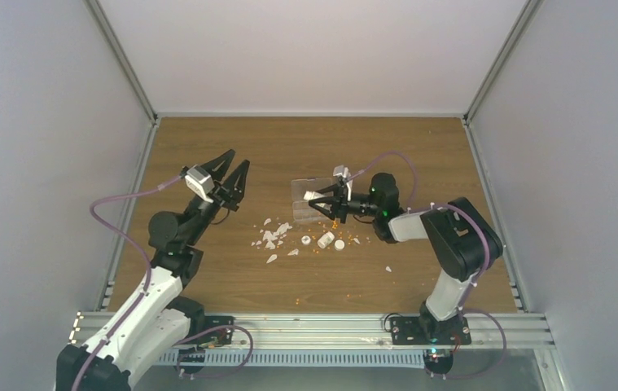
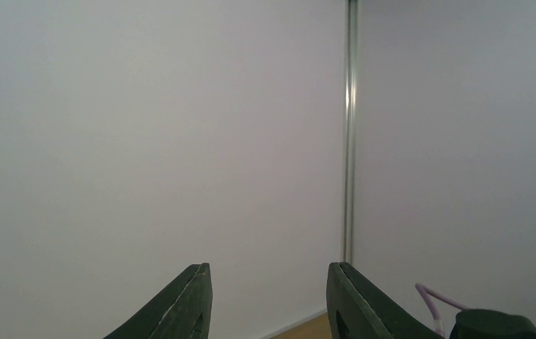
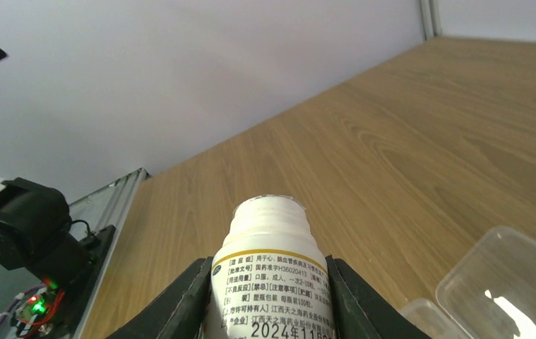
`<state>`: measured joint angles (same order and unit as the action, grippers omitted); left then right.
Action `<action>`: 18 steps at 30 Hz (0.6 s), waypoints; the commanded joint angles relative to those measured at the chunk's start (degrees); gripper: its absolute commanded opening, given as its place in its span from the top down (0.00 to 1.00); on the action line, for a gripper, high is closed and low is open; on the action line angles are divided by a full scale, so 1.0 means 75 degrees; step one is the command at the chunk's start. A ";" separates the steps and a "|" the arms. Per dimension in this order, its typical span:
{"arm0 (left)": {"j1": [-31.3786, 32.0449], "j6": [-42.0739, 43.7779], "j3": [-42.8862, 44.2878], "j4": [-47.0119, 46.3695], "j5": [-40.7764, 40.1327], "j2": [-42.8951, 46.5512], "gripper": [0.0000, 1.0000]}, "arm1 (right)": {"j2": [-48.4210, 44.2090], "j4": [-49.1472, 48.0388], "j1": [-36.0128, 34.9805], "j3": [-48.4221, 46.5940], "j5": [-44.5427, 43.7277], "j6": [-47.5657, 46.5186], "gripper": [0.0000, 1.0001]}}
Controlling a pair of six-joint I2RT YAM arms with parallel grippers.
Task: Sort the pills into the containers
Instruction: Pour the pill into the pill container.
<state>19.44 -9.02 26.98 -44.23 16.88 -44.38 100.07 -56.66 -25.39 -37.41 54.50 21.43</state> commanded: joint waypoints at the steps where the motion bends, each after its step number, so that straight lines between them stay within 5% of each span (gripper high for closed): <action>1: -0.0229 -0.0212 -0.0049 -0.0145 -0.0056 0.0024 0.01 | 0.0415 -0.0181 0.0052 -0.0148 -0.0272 -0.0207 0.49; 18: -0.0700 -0.0462 -0.0093 -0.0127 0.0190 -0.0048 0.01 | 0.0841 0.1638 -0.0131 -0.0436 -0.1363 -0.1145 0.48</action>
<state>15.03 -11.53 26.92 -43.81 17.72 -44.58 104.31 -46.22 -26.09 -39.57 46.72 15.11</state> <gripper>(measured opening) 0.990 0.835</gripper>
